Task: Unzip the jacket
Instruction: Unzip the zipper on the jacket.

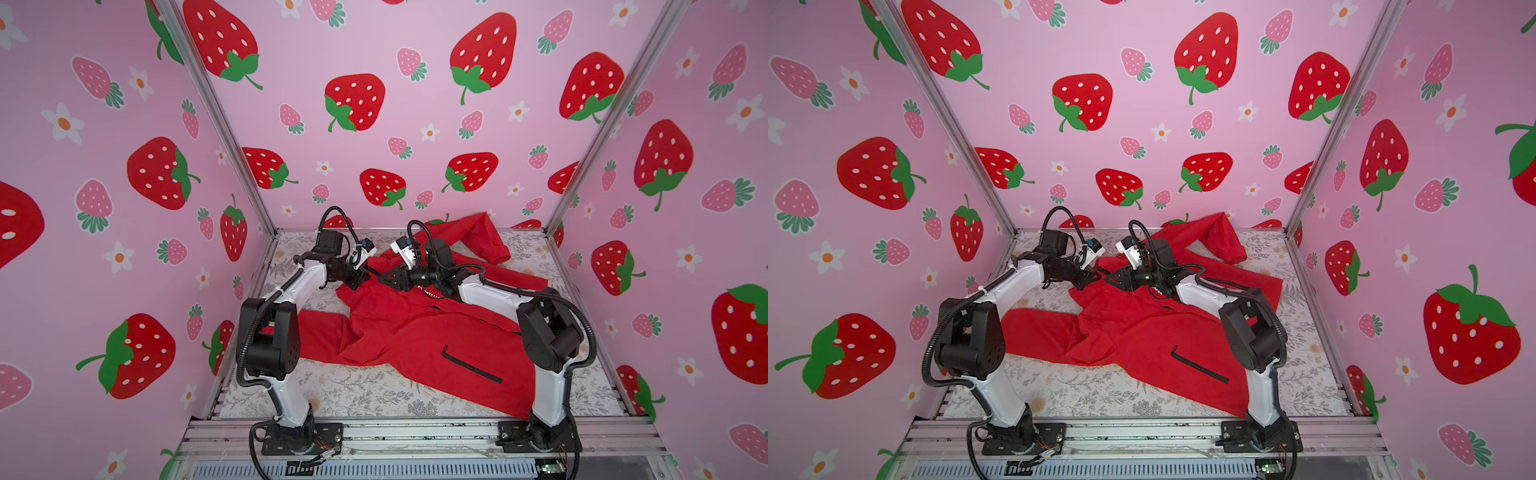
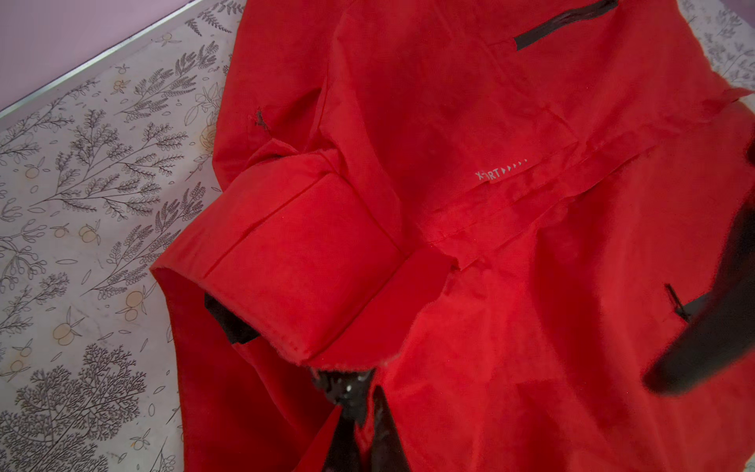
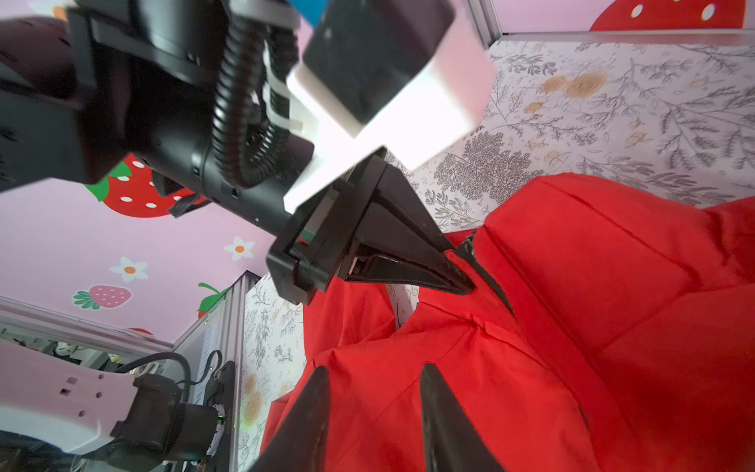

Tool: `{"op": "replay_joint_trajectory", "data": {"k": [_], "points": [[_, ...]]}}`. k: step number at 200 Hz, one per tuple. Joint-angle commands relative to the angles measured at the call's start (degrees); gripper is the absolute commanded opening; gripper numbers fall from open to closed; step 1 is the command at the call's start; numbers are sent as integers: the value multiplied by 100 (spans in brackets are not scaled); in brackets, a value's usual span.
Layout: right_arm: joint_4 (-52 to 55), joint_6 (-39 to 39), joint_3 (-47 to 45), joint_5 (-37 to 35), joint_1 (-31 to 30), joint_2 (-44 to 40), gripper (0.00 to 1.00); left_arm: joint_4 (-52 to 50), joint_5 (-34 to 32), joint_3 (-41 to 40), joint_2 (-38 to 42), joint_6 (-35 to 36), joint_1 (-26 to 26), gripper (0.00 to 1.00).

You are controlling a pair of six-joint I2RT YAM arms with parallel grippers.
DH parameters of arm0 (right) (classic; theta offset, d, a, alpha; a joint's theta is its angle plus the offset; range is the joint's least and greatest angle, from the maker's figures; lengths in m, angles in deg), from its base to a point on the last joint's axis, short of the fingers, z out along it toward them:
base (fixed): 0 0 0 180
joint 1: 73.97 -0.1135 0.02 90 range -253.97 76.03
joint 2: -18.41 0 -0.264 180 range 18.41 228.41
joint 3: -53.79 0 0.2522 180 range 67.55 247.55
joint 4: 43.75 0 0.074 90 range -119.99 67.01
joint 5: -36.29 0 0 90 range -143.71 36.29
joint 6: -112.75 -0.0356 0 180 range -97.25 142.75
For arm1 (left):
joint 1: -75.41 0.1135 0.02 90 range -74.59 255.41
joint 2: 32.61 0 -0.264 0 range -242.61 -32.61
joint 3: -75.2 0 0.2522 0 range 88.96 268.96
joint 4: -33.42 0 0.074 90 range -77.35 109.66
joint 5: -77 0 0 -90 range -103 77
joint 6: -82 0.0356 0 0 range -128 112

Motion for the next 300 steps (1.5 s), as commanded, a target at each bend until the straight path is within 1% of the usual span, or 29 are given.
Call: {"op": "replay_joint_trajectory", "data": {"k": [1, 34, 59, 122, 146, 185, 240, 280, 300], "points": [[-396, -325, 69, -443, -70, 210, 36, -102, 130, 130, 19, -64, -21, 0], [-745, -592, 240, -561, -71, 618, 34, -136, 174, 175, -1, -102, -21, 0], [-871, -555, 368, -661, -55, 815, 34, -137, 157, 157, 20, -76, -20, 0], [-766, -397, 682, -874, 173, 1012, 39, -193, 212, 166, 19, -6, -21, 0], [-962, -307, 796, -569, 236, 1165, 40, -164, 342, 107, 60, 122, -30, 0], [-1427, -310, 894, 209, 237, 1387, 41, -18, 440, -27, 221, 250, -30, 0], [-1484, -77, 823, 447, 237, 1358, 40, -64, 423, 8, 238, 284, -21, 0], [-1282, 375, 1004, 815, 255, 1492, 42, -18, 447, -129, 373, 534, -21, 0], [-1244, 740, 1061, 1066, 290, 1559, 42, 75, 530, -233, 470, 665, -21, 0]]}}
